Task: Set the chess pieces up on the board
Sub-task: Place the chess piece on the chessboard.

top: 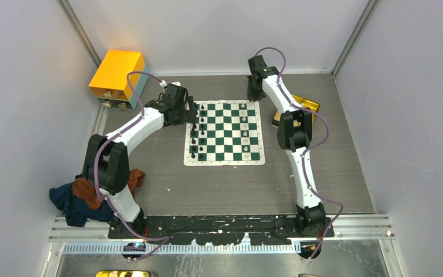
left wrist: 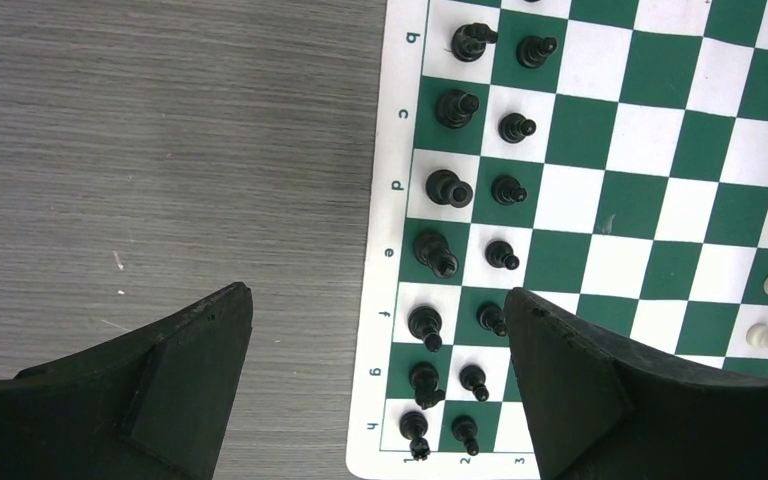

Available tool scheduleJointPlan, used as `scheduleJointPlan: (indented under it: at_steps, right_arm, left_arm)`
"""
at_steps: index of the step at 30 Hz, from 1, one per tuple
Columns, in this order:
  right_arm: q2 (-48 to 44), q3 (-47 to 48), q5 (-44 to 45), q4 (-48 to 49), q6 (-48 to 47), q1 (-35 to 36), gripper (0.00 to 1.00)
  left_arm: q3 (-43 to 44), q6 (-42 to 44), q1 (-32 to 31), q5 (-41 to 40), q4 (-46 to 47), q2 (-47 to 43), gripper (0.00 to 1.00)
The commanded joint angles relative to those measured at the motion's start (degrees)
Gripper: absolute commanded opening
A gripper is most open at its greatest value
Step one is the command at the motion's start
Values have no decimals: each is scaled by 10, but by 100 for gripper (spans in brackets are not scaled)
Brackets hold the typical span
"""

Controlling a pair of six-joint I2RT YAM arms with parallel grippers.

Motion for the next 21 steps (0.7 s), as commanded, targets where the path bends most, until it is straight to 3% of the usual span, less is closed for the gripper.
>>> scheduleJointPlan:
  at_steps: [1,21]
  right_arm:
    - [6,27,-8,-1,5,5,1]
    - [22,50,-10,-14,3,5,1]
  left_arm:
    - [-2,-6,-1,6,27,-1,97]
    - [-1,-5,0,7,28,6,97]
